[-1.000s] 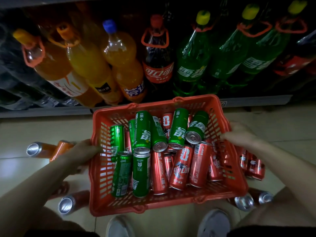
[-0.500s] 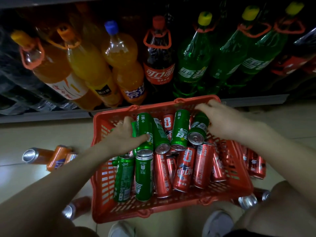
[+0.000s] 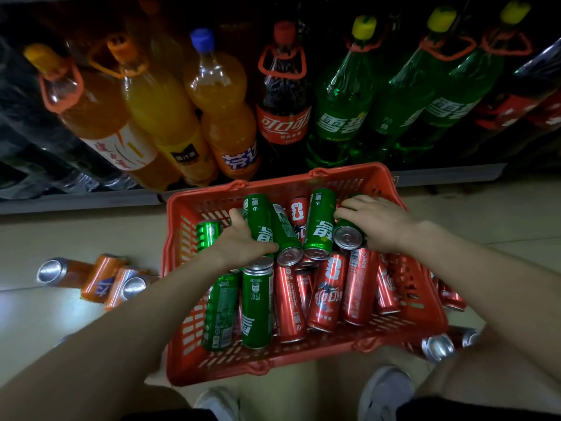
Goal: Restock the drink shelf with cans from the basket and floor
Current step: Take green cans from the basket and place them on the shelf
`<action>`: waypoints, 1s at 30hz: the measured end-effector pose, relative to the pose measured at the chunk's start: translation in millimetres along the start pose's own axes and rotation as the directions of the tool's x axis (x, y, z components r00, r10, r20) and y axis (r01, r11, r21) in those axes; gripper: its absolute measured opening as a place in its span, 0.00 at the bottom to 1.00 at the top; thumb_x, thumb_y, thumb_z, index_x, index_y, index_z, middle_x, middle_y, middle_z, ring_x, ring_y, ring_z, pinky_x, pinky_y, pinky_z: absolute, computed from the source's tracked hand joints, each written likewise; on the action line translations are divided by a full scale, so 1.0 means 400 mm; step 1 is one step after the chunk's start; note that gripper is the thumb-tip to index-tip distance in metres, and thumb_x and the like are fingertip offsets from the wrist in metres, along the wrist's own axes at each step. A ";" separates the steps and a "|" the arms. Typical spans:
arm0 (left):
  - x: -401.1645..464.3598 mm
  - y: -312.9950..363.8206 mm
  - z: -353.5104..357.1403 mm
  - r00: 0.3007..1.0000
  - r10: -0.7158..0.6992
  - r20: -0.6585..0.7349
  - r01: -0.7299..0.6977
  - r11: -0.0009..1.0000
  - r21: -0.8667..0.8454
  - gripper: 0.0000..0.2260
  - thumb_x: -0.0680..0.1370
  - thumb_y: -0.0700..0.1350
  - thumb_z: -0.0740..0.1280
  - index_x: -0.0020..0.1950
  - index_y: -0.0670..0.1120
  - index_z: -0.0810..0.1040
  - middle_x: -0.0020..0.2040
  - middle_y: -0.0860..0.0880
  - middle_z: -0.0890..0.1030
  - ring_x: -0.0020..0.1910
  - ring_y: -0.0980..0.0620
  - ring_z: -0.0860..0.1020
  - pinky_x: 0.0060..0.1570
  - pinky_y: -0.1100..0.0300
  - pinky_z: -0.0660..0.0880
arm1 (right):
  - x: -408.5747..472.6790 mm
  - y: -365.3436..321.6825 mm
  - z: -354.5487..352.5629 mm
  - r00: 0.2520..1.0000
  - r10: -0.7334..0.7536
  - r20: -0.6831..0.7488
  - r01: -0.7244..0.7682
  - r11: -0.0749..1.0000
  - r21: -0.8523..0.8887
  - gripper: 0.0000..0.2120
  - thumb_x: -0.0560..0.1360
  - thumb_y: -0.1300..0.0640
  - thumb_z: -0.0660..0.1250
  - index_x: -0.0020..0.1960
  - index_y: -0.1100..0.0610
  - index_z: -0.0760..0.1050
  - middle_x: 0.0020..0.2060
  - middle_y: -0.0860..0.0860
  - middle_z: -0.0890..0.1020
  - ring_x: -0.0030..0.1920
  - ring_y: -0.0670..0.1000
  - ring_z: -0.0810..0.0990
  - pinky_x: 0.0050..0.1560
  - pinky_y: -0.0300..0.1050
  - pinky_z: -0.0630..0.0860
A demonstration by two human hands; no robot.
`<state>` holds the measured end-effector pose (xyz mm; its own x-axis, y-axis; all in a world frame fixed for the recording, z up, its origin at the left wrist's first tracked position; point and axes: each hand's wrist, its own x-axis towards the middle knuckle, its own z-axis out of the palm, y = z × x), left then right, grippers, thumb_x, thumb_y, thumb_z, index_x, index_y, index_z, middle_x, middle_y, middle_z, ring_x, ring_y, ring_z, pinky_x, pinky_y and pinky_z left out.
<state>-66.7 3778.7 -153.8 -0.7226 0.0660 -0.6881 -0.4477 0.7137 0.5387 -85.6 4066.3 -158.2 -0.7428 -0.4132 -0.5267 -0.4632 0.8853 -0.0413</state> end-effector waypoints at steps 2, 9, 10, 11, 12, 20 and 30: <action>-0.001 -0.001 -0.003 1.000 0.001 -0.006 -0.001 1.000 -0.023 0.32 0.76 0.49 0.78 0.64 0.46 0.56 0.52 0.47 0.79 0.53 0.48 0.81 0.46 0.59 0.76 | 0.006 -0.001 0.000 1.000 -0.012 -0.019 0.013 1.000 0.007 0.36 0.74 0.61 0.71 0.77 0.46 0.62 0.75 0.49 0.68 0.76 0.54 0.66 0.74 0.55 0.67; -0.007 -0.001 -0.008 1.000 -0.022 0.002 0.022 0.992 -0.123 0.33 0.75 0.53 0.78 0.65 0.48 0.57 0.54 0.45 0.81 0.50 0.49 0.83 0.45 0.57 0.81 | 0.018 -0.002 0.006 0.999 -0.035 -0.033 0.035 0.999 -0.019 0.33 0.75 0.60 0.71 0.76 0.47 0.64 0.73 0.48 0.73 0.74 0.52 0.69 0.73 0.54 0.69; -0.003 -0.002 -0.007 1.000 -0.011 -0.001 0.010 0.991 -0.135 0.32 0.76 0.53 0.78 0.65 0.49 0.56 0.53 0.46 0.81 0.48 0.51 0.83 0.44 0.59 0.80 | 0.019 0.002 0.006 0.999 -0.042 -0.035 0.041 0.999 -0.017 0.33 0.75 0.58 0.72 0.76 0.46 0.64 0.72 0.48 0.73 0.73 0.52 0.70 0.72 0.54 0.69; -0.006 0.002 -0.008 1.000 0.004 -0.002 -0.004 0.990 -0.144 0.32 0.77 0.53 0.77 0.66 0.50 0.56 0.53 0.47 0.80 0.47 0.52 0.82 0.43 0.60 0.78 | 0.019 0.004 0.004 0.998 -0.045 -0.032 0.044 0.999 -0.016 0.33 0.75 0.58 0.72 0.76 0.46 0.64 0.72 0.47 0.73 0.73 0.52 0.70 0.72 0.54 0.69; -0.005 0.002 -0.009 1.000 0.019 0.002 -0.018 0.988 -0.153 0.32 0.77 0.54 0.76 0.67 0.51 0.55 0.52 0.48 0.80 0.47 0.53 0.81 0.42 0.61 0.77 | 0.018 0.005 0.001 0.999 -0.046 -0.018 0.046 0.999 -0.019 0.34 0.74 0.58 0.72 0.77 0.46 0.64 0.73 0.47 0.72 0.73 0.52 0.70 0.72 0.54 0.69; 0.020 -0.010 0.003 0.990 -0.097 0.100 0.126 0.932 -0.340 0.41 0.71 0.55 0.81 0.70 0.50 0.55 0.63 0.43 0.80 0.57 0.46 0.83 0.60 0.50 0.81 | 0.000 0.000 -0.019 0.997 -0.071 0.017 0.070 0.996 0.054 0.31 0.73 0.62 0.70 0.72 0.46 0.69 0.69 0.46 0.74 0.71 0.53 0.71 0.69 0.56 0.71; 0.061 0.021 0.019 0.961 -0.203 0.187 0.276 0.731 -0.624 0.21 0.79 0.53 0.74 0.66 0.42 0.77 0.48 0.41 0.89 0.45 0.44 0.89 0.46 0.51 0.84 | -0.005 0.005 0.013 0.959 0.226 0.169 -0.282 0.740 0.610 0.24 0.76 0.67 0.66 0.63 0.41 0.73 0.63 0.55 0.72 0.62 0.57 0.75 0.58 0.47 0.76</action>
<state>-84.2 3791.6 -169.7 -0.5048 0.0489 -0.8618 -0.8555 0.1046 0.5071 -82.7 4070.1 -161.6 -0.7355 -0.1599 -0.6584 0.1616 0.9023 -0.3997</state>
